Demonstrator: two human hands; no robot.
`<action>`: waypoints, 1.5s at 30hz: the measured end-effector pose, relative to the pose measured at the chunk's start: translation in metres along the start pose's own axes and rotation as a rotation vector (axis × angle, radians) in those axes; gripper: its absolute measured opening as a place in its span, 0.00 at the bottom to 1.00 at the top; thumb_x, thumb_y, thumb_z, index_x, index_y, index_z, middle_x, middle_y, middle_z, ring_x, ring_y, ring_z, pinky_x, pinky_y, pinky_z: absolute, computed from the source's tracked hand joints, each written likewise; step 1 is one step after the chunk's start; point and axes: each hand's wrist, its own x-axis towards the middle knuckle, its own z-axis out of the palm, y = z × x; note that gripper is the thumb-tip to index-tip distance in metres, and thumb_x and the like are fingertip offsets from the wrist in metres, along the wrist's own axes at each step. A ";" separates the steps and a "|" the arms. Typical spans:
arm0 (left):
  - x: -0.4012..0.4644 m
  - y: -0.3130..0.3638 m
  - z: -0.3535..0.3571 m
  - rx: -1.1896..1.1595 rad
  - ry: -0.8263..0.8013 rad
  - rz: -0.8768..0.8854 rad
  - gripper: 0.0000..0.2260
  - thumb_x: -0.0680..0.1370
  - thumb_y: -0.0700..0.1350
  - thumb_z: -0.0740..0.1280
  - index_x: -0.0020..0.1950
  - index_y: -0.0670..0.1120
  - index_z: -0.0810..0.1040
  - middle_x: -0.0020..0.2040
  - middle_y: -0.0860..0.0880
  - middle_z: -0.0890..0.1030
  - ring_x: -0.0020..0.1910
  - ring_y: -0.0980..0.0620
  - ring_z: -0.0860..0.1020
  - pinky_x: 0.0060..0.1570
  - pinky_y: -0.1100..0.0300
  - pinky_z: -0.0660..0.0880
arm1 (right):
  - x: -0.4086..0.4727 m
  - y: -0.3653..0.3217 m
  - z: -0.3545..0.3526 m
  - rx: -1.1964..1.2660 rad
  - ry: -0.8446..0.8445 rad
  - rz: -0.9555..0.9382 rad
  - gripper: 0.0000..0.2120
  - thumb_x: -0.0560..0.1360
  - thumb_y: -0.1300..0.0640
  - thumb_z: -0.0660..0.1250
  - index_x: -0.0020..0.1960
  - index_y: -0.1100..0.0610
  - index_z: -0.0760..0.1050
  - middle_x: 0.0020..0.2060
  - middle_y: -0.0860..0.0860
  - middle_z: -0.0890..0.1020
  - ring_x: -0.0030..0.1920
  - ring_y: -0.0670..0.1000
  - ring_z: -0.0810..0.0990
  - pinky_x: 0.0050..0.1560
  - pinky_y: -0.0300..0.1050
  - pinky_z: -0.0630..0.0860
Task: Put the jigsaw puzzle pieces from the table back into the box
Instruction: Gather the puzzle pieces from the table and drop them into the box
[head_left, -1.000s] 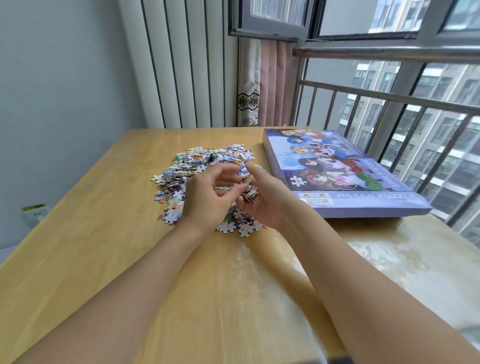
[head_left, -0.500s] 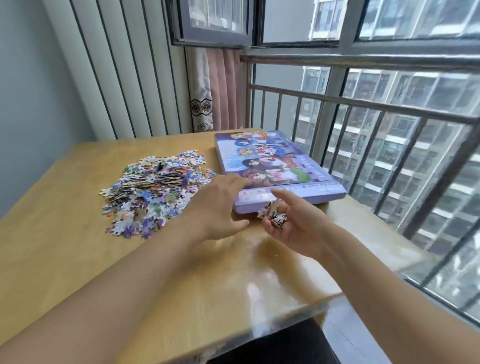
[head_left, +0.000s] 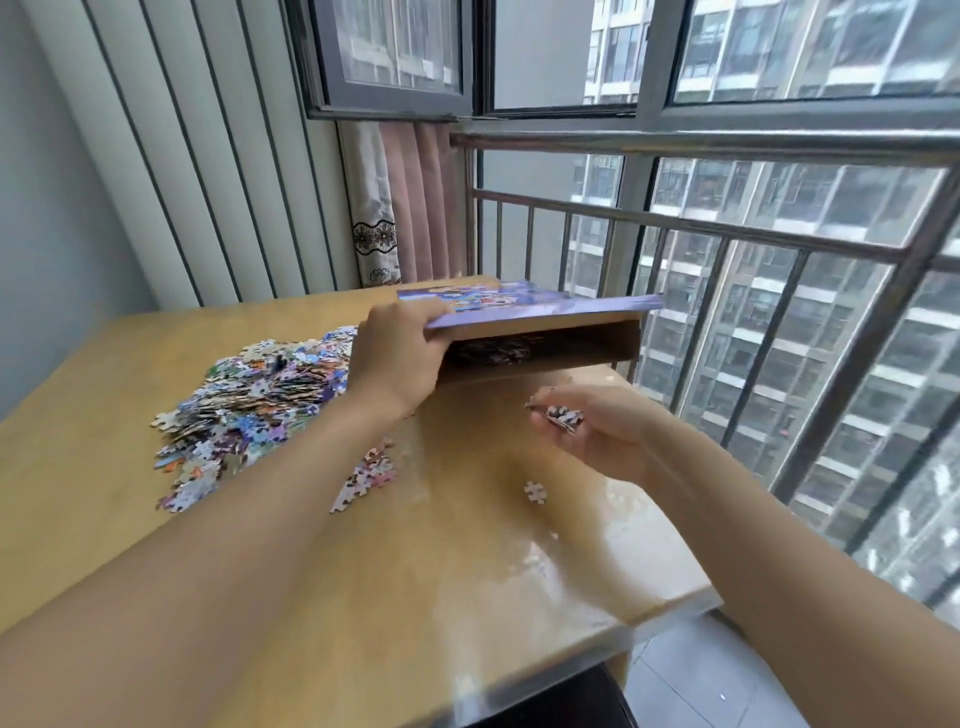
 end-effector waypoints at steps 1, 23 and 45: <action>0.005 0.001 -0.001 -0.015 -0.005 -0.001 0.09 0.76 0.47 0.67 0.36 0.48 0.78 0.30 0.49 0.74 0.35 0.41 0.72 0.34 0.51 0.71 | 0.003 -0.006 0.002 -0.044 0.012 -0.034 0.09 0.74 0.73 0.70 0.54 0.70 0.76 0.52 0.61 0.76 0.45 0.53 0.80 0.42 0.40 0.83; 0.037 -0.002 -0.029 -0.345 -0.066 -0.156 0.09 0.77 0.46 0.73 0.38 0.53 0.82 0.39 0.49 0.81 0.43 0.50 0.77 0.45 0.59 0.72 | 0.069 -0.040 0.058 -0.846 0.551 -0.544 0.05 0.73 0.66 0.72 0.48 0.62 0.82 0.43 0.58 0.83 0.43 0.57 0.82 0.40 0.48 0.81; 0.038 -0.005 -0.038 -0.564 -0.054 -0.142 0.04 0.78 0.43 0.71 0.45 0.44 0.85 0.44 0.44 0.84 0.48 0.41 0.81 0.55 0.48 0.78 | 0.047 -0.112 0.031 0.077 -0.066 -0.213 0.28 0.73 0.79 0.48 0.72 0.69 0.61 0.69 0.65 0.70 0.69 0.64 0.72 0.66 0.59 0.75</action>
